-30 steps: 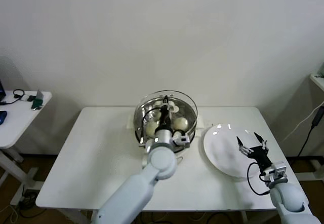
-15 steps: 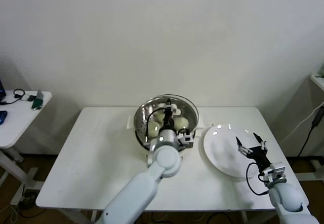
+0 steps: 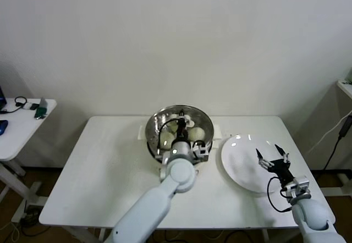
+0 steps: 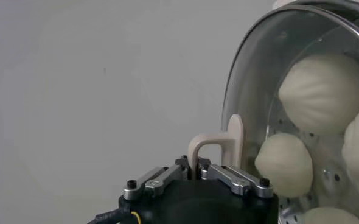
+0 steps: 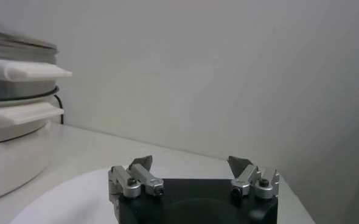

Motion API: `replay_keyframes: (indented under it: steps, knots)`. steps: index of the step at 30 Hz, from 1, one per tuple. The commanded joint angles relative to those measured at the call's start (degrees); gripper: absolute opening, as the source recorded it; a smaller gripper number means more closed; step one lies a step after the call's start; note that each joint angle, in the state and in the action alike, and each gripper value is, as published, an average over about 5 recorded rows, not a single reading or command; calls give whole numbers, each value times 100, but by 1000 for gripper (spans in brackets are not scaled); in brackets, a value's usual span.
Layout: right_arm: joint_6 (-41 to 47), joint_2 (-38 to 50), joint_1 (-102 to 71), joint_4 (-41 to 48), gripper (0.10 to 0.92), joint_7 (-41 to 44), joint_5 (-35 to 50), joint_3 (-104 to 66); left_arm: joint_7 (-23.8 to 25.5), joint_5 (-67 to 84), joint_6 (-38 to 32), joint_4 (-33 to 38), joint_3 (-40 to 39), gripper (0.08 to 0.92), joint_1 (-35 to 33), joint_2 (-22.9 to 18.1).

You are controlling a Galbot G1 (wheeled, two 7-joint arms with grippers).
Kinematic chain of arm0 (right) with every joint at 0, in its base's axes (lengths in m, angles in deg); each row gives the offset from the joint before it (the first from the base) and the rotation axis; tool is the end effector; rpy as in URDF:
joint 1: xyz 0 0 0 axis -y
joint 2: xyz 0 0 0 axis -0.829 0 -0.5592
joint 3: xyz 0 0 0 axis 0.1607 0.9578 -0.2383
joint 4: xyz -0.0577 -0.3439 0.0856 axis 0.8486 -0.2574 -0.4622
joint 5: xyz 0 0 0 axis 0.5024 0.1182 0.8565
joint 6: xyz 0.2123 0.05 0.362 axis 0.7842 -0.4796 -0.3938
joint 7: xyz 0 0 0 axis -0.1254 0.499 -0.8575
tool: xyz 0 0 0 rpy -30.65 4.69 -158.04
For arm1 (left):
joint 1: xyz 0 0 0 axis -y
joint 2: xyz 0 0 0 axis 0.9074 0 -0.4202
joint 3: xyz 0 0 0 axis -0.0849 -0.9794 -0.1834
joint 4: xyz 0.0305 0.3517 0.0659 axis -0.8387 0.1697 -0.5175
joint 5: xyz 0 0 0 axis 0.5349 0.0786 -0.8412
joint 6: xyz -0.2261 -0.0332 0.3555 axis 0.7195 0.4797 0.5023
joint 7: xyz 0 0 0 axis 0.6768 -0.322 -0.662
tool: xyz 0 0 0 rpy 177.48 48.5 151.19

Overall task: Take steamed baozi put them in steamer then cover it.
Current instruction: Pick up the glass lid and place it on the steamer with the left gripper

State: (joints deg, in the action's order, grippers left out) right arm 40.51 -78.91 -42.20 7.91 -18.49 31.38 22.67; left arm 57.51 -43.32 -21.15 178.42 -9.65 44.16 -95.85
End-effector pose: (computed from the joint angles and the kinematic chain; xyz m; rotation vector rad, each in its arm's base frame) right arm 0.3615 -0.2208 -0.4158 0.1835 -2.9744 0.2584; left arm 0.4208 -0.2483 -0.2599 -0.0746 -2.1968 -2.1855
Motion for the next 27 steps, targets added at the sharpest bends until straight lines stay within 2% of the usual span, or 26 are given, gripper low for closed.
replay_keyframes:
  steps: [1,19,22,27]
  knots:
    - [-4,1,3,9,823,5,-6,-7,40,-23,281,-51,-11,151,-5,-46]
    - [10,-18,9,10,823,84,-24,-43,89,53,281,-42,-48,158,-10,27]
    - [10,-21,6,8,823,89,9,-75,75,75,281,36,-49,211,3,72]
    - [36,1,-19,-16,823,118,120,-102,44,164,281,251,-116,356,9,247]
